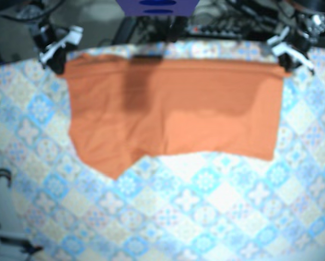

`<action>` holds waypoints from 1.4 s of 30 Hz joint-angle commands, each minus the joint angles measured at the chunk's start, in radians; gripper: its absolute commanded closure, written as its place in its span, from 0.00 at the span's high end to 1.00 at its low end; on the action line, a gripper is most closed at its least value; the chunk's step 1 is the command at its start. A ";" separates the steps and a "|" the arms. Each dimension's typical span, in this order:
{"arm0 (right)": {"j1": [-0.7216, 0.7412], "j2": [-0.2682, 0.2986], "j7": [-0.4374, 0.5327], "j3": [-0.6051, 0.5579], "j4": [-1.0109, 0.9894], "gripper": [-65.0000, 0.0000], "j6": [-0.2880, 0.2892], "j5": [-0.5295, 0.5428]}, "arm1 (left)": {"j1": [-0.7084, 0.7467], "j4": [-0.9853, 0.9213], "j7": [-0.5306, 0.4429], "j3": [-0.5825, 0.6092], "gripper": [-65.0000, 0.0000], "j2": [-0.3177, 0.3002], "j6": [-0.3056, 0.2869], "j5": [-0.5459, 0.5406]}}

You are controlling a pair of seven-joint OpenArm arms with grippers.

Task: Fold the T-shirt properly
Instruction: 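Lift the shoulder edge with both grippers and pull it over the shirt, then lower the held shoulder edge onto the shirt body and release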

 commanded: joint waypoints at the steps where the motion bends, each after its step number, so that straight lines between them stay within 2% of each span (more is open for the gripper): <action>1: 0.004 0.012 -0.007 0.006 0.011 0.00 -0.014 0.004 | -0.007 0.007 0.023 -0.009 0.00 -0.022 0.022 -0.001; 4: 0.038 0.012 -0.004 0.001 0.010 0.00 -0.007 0.004 | -0.040 0.007 0.059 -0.003 0.00 -0.022 0.019 -0.003; 8: 0.081 0.012 -0.003 0.000 0.010 0.00 0.070 0.004 | -0.076 0.007 0.062 -0.004 0.00 -0.022 0.018 -0.003; 16: 0.167 0.012 -0.003 -0.060 -0.064 0.00 0.101 0.004 | -0.148 -0.043 0.063 0.000 0.00 -0.008 0.016 -0.001; 26: 0.248 0.012 -0.003 -0.134 -0.140 0.00 0.102 0.002 | -0.166 -0.091 0.062 0.002 0.00 0.011 0.016 -0.001; 30: 0.282 0.012 -0.003 -0.134 -0.153 0.00 0.102 0.002 | -0.166 -0.093 0.062 0.002 0.00 0.031 0.016 0.003; 42: 0.320 0.013 -0.003 -0.129 -0.159 0.00 0.102 0.002 | -0.166 -0.094 0.062 -0.006 0.00 0.032 0.016 -0.003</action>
